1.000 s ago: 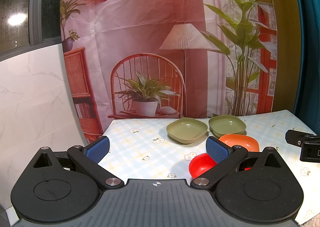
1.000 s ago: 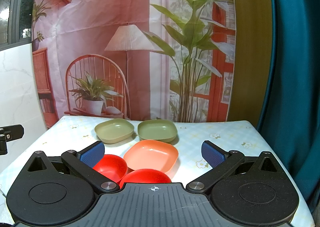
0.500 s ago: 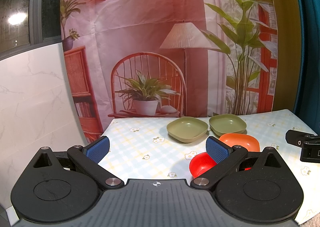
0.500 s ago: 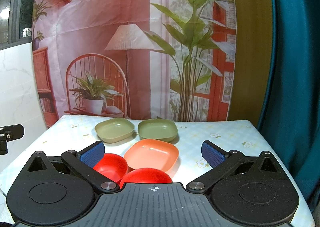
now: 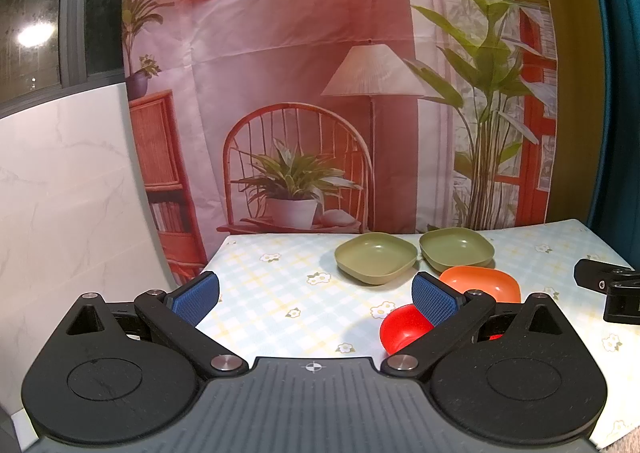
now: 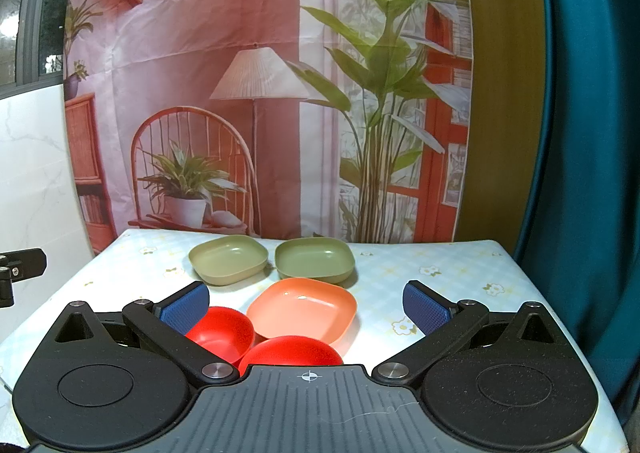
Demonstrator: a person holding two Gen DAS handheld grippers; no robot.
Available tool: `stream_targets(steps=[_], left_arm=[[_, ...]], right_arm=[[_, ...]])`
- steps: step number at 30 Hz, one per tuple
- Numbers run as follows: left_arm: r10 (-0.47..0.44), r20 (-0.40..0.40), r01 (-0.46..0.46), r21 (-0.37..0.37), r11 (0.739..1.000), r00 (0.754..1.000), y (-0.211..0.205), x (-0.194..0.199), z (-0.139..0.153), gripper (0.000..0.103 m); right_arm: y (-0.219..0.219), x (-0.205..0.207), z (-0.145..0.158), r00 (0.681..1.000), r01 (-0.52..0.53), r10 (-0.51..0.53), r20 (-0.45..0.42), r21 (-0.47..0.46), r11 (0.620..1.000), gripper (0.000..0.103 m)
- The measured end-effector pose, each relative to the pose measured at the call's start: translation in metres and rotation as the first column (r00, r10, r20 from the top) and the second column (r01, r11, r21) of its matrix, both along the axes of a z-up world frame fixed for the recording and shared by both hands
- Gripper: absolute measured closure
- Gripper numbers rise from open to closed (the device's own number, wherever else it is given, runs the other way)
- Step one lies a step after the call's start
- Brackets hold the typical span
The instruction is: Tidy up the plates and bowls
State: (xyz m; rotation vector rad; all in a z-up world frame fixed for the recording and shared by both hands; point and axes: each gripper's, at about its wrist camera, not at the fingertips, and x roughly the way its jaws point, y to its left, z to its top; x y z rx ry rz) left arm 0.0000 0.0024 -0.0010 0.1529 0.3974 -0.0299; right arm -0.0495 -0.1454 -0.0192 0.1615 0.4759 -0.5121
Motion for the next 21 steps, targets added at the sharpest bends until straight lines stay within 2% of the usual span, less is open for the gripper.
stream_targets(steps=[7, 12, 17, 21], left_arm=[[0.018, -0.008, -0.018, -0.008, 1.000, 1.000, 0.001, 0.003, 0.000, 0.000], [0.039, -0.011, -0.040, -0.041, 0.998, 0.999, 0.006, 0.008, 0.000, 0.000], [0.052, -0.037, -0.053, -0.026, 0.998, 0.998, 0.007, 0.024, -0.005, 0.000], [0.038, -0.015, -0.038, -0.004, 0.999, 0.999, 0.006, 0.034, -0.009, 0.000]], right_arm=[[0.000, 0.000, 0.000, 1.000, 0.003, -0.003, 0.000, 0.001, 1.000, 0.000], [-0.005, -0.002, 0.001, 1.000, 0.011, -0.012, 0.024, 0.024, 1.000, 0.000], [-0.013, 0.000, -0.004, 0.997, -0.014, 0.010, 0.071, 0.053, 0.999, 0.000], [-0.022, 0.009, -0.009, 0.996, -0.010, 0.007, 0.088, 0.037, 0.999, 0.000]])
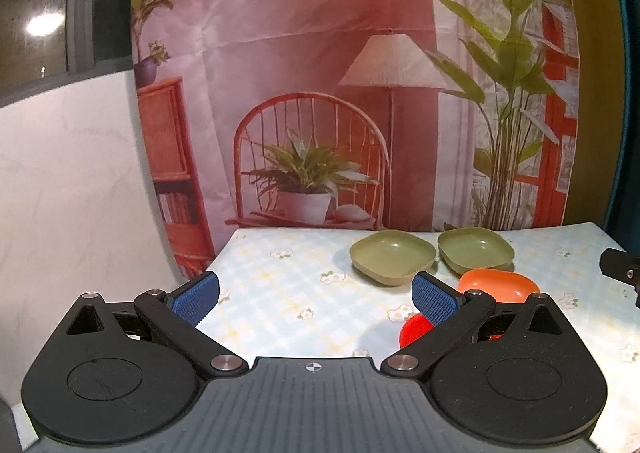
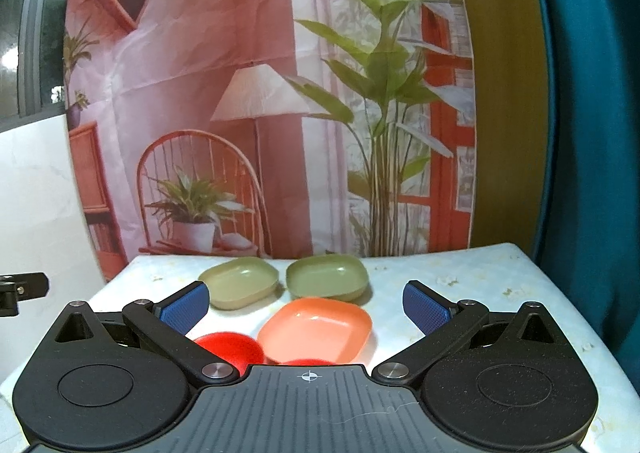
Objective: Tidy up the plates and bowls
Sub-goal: 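Move the left gripper to a red bowl and close on its rim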
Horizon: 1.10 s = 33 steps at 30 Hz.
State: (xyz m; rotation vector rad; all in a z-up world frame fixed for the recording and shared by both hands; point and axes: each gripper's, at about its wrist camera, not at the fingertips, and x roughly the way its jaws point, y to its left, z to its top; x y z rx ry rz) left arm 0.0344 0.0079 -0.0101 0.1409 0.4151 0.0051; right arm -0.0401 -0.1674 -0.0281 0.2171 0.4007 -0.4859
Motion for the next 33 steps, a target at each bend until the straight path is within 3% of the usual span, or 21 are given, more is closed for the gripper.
stream_targets(steps=[6, 10, 18, 26, 33], left_arm=[[-0.009, -0.022, 0.008, -0.035, 0.999, 1.000, -0.002, 0.020, -0.025, 0.000], [-0.040, -0.093, 0.035, -0.061, 0.998, 0.995, -0.004, 0.031, -0.050, 0.000], [-0.076, -0.284, 0.064, -0.052, 0.997, 0.956, -0.011, 0.037, -0.090, 0.000], [-0.120, -0.368, 0.124, -0.013, 0.992, 0.922, -0.019, 0.036, -0.110, 0.000], [-0.134, -0.402, 0.113, -0.075, 0.991, 0.906, -0.013, 0.035, -0.113, 0.001]], right_arm=[[-0.003, 0.028, -0.018, 0.997, -0.038, 0.036, -0.074, -0.029, 0.999, 0.000], [0.004, 0.039, -0.037, 0.986, 0.019, -0.032, -0.162, -0.079, 0.997, 0.000], [0.009, 0.038, -0.081, 0.951, -0.028, 0.046, -0.304, 0.062, 0.998, 0.000], [0.030, 0.041, -0.099, 0.913, -0.112, 0.161, -0.374, 0.149, 0.982, 0.001], [0.021, 0.036, -0.101, 0.913, -0.082, 0.164, -0.373, 0.226, 0.971, 0.009]])
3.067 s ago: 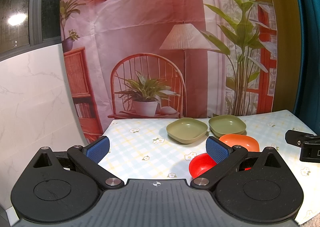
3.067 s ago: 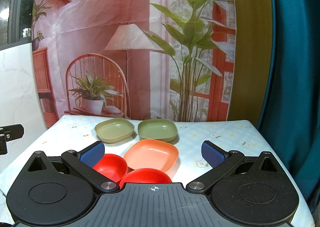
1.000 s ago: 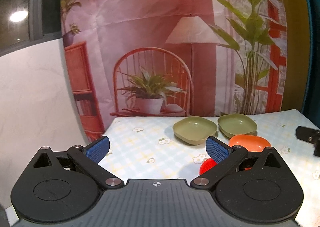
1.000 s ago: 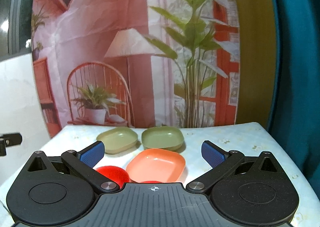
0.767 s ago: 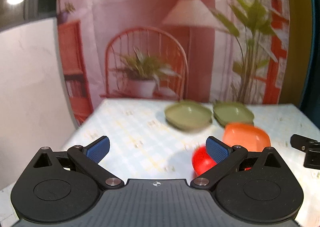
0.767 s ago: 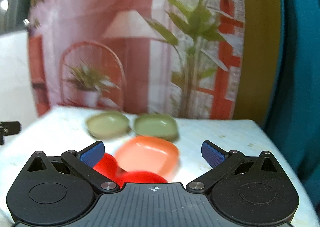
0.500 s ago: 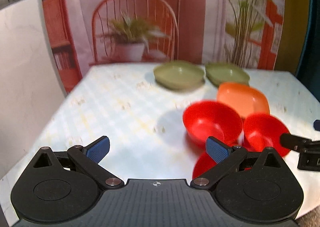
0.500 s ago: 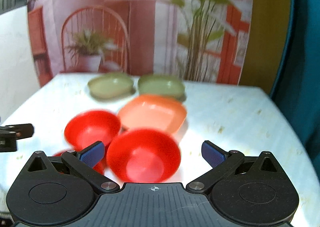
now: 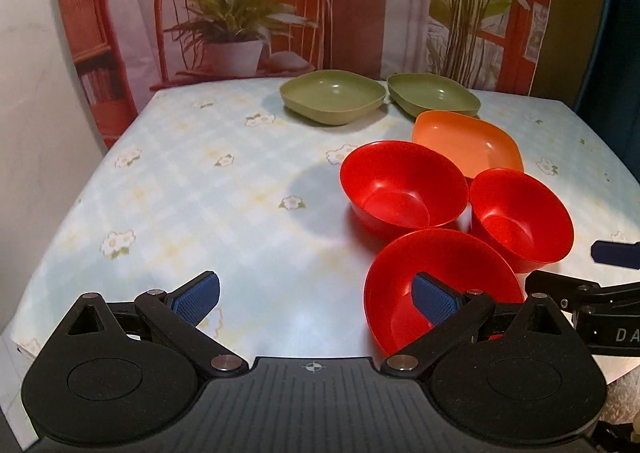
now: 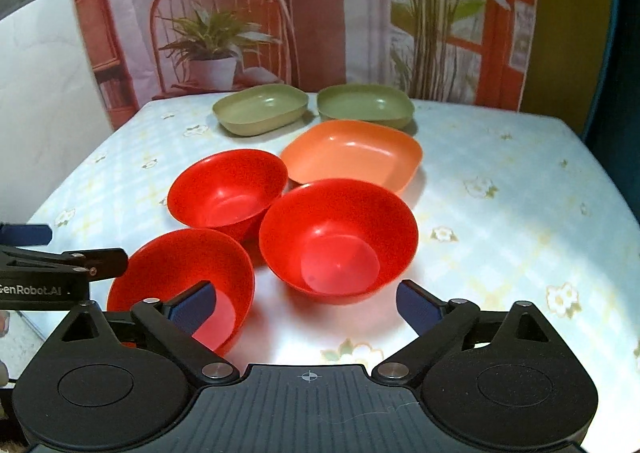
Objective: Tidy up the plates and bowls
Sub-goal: 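Move the left gripper to a red bowl and close on its rim, then lift the red bowl with the left gripper and carry it over another red bowl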
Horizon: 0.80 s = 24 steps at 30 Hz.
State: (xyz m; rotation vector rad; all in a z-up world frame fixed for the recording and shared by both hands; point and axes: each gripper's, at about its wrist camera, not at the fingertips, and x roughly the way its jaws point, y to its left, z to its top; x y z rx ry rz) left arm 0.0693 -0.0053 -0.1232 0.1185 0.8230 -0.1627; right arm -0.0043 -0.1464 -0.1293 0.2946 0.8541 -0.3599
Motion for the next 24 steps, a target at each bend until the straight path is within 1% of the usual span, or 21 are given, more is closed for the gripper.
stream_targets(steps=[2, 4, 6, 8, 9, 11, 12, 13, 15, 16, 17, 18, 19, 22, 23, 24], left_arm=[[-0.025, -0.010, 0.024, -0.018, 1.000, 1.000, -0.002, -0.001, -0.001, 0.004], [-0.074, -0.022, 0.074, -0.016, 0.997, 0.997, -0.008, -0.001, -0.003, 0.013], [-0.109, -0.034, 0.109, -0.005, 0.994, 0.993, -0.014, -0.002, -0.006, 0.015], [-0.098, -0.057, 0.098, -0.007, 0.995, 0.994, -0.013, 0.001, -0.010, 0.017], [-0.086, -0.073, 0.085, -0.017, 0.996, 0.994, -0.011, 0.003, -0.013, 0.018], [-0.065, -0.128, 0.057, -0.066, 0.996, 0.990, -0.003, 0.010, -0.020, 0.022], [-0.062, -0.154, 0.048, -0.096, 0.994, 0.986, 0.002, 0.012, -0.024, 0.027], [-0.056, -0.186, 0.033, -0.127, 0.991, 0.981, 0.007, 0.015, -0.028, 0.035], [-0.058, -0.224, 0.021, -0.162, 0.987, 0.973, 0.010, 0.018, -0.034, 0.044], [-0.067, -0.231, 0.025, -0.179, 0.984, 0.971, 0.011, 0.019, -0.037, 0.047], [-0.083, -0.233, 0.036, -0.197, 0.980, 0.969, 0.010, 0.019, -0.038, 0.049], [-0.101, -0.230, 0.051, -0.212, 0.976, 0.968, 0.010, 0.018, -0.038, 0.055], [-0.119, -0.224, 0.068, -0.224, 0.972, 0.967, 0.008, 0.017, -0.038, 0.065], [-0.153, -0.213, 0.103, -0.227, 0.968, 0.965, 0.003, 0.015, -0.037, 0.073], [-0.155, -0.210, 0.106, -0.228, 0.968, 0.965, 0.002, 0.014, -0.037, 0.075], [-0.155, -0.209, 0.106, -0.230, 0.968, 0.966, 0.003, 0.014, -0.037, 0.079]], right_arm=[[-0.001, -0.001, -0.001, 1.000, 0.000, 0.000, -0.006, 0.011, 1.000, 0.019], [-0.001, 0.001, -0.003, 1.000, -0.010, 0.011, -0.013, 0.019, 1.000, 0.023], [0.000, 0.002, -0.005, 1.000, -0.024, 0.024, -0.020, 0.025, 0.999, 0.027], [0.002, 0.004, -0.006, 0.999, -0.034, 0.035, -0.023, 0.028, 0.999, 0.035], [0.002, 0.004, -0.006, 0.999, -0.037, 0.038, -0.021, 0.033, 0.999, 0.035], [0.001, 0.003, -0.007, 0.999, -0.039, 0.040, -0.014, 0.045, 0.998, 0.036], [0.001, 0.003, -0.007, 0.999, -0.040, 0.041, -0.014, 0.048, 0.998, 0.037], [0.000, 0.003, -0.007, 0.999, -0.044, 0.045, -0.013, 0.048, 0.998, 0.037], [0.002, 0.003, -0.007, 0.998, -0.061, 0.062, -0.009, 0.054, 0.997, 0.037], [0.003, 0.004, -0.007, 0.997, -0.071, 0.071, -0.008, 0.057, 0.996, 0.037], [0.004, 0.005, -0.007, 0.997, -0.079, 0.080, -0.009, 0.059, 0.995, 0.038], [0.005, 0.006, -0.008, 0.996, -0.088, 0.089, -0.009, 0.061, 0.994, 0.039], [0.006, 0.006, -0.008, 0.995, -0.098, 0.098, -0.008, 0.067, 0.993, 0.042], [0.006, 0.008, -0.010, 0.993, -0.115, 0.116, -0.005, 0.088, 0.989, 0.047], [0.006, 0.008, -0.010, 0.993, -0.121, 0.122, -0.003, 0.098, 0.988, 0.051], [0.006, 0.008, -0.010, 0.992, -0.127, 0.128, -0.002, 0.104, 0.986, 0.053]])
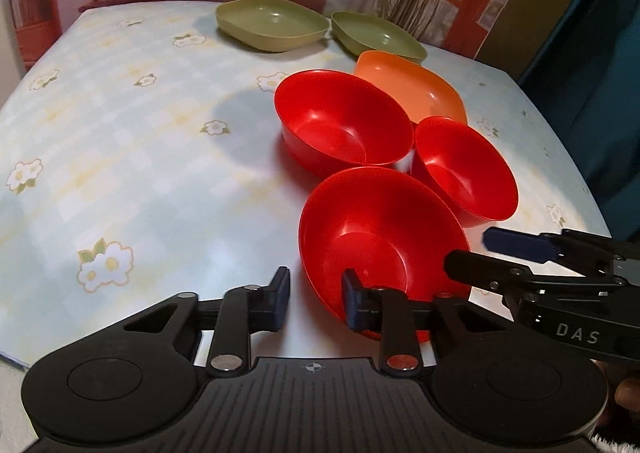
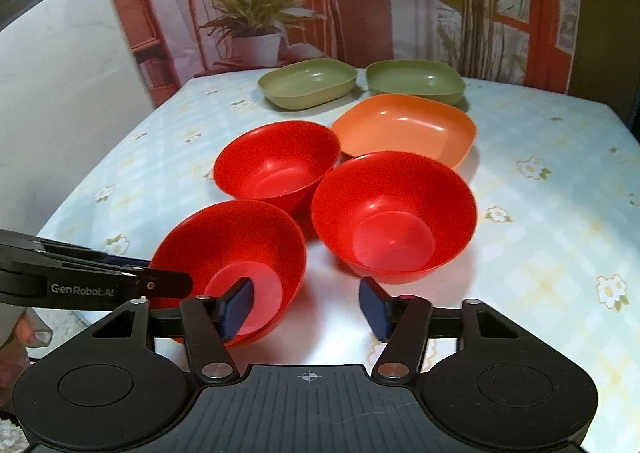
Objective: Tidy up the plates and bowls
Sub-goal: 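Lift the red bowl with the left gripper and carry it over another red bowl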
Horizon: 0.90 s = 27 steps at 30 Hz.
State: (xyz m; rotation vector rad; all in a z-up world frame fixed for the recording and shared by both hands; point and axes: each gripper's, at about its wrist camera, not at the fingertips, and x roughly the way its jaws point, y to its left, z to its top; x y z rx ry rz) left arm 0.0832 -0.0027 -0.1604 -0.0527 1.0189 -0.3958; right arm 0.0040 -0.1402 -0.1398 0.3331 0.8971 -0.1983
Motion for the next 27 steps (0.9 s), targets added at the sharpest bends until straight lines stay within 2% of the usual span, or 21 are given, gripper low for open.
stream_targets(steps=[2, 8, 13, 18, 27], left_arm=[[0.005, 0.002, -0.005, -0.005, 1.000, 1.000, 0.001, 0.001, 0.000, 0.082], [0.006, 0.025, -0.006, 0.010, 1.000, 1.000, 0.002, -0.002, 0.004, 0.084], [0.000, 0.045, -0.002, 0.030, 1.000, 0.999, 0.002, -0.002, 0.006, 0.084], [-0.013, 0.053, 0.010, 0.048, 0.999, 0.998, 0.001, -0.003, 0.005, 0.084], [0.012, 0.093, -0.016, 0.044, 0.999, 0.996, 0.007, -0.006, 0.013, 0.085]], right_arm=[[0.001, 0.001, 0.000, 1.000, -0.015, 0.015, 0.004, 0.005, 1.000, 0.064], [0.005, 0.003, 0.000, 0.998, -0.066, 0.065, 0.013, 0.014, 0.998, 0.077], [0.003, 0.003, -0.003, 0.998, -0.060, 0.060, 0.001, 0.043, 0.997, 0.080], [-0.002, 0.003, -0.007, 0.999, -0.053, 0.053, -0.004, 0.077, 0.996, 0.089], [0.000, 0.004, -0.003, 0.995, -0.096, 0.093, 0.035, 0.081, 0.992, 0.090]])
